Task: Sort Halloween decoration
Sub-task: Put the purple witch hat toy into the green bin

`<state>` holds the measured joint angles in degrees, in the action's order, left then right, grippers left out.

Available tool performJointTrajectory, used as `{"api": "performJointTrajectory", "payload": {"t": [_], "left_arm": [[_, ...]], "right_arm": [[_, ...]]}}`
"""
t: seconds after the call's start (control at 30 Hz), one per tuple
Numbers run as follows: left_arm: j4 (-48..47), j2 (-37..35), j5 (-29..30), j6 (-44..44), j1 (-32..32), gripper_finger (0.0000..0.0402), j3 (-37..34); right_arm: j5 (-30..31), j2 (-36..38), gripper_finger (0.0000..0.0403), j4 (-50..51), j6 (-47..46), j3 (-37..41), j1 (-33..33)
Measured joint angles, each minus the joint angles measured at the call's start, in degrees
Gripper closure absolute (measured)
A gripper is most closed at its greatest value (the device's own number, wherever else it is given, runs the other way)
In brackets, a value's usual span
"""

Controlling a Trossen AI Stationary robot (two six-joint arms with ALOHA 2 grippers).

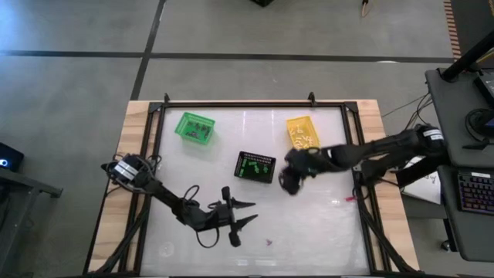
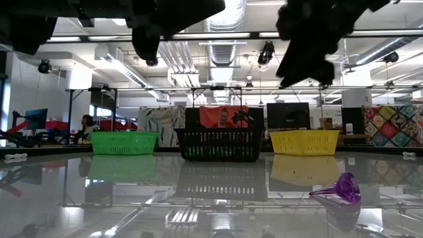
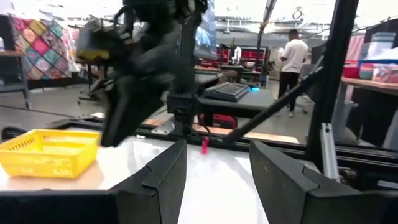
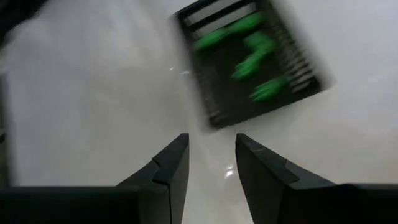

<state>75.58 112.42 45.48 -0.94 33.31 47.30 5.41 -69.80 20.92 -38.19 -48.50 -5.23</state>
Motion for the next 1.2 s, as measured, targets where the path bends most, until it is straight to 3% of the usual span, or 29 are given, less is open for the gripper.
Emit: {"api": "performJointTrajectory", "payload": {"t": [0.2, 0.43, 0.53, 0.7, 0.97, 1.2], "left_arm": [[-10.02, 0.00, -0.01, 2.15, 2.23, 0.0242, 5.00], [-35.86, 1.23, -0.16, 4.76, 3.85, 0.0242, 16.50], [-41.87, 4.72, -0.07, 5.32, 4.32, 0.0242, 21.81], [-47.19, 10.47, -3.48, 5.39, 5.00, 0.0242, 28.59], [-53.56, 12.33, -20.34, 5.46, 3.85, 0.0242, 30.02], [-54.75, 14.32, -22.55, 5.61, 2.95, 0.0242, 28.64]], "right_arm": [[0.06, -0.47, 0.0280, -0.14, -9.44, -0.21, -15.05], [0.09, -2.19, 0.0280, -0.22, -20.51, -0.21, -29.35], [0.47, -3.63, 0.0281, -0.19, -25.05, -0.19, -33.34], [1.05, -7.41, 0.0286, -0.34, -29.94, -0.21, -37.51], [0.81, -14.14, 0.0289, -0.65, -32.52, -1.50, -40.81], [0.57, -19.32, 0.0296, -0.87, -30.64, -6.40, -42.70]]}}
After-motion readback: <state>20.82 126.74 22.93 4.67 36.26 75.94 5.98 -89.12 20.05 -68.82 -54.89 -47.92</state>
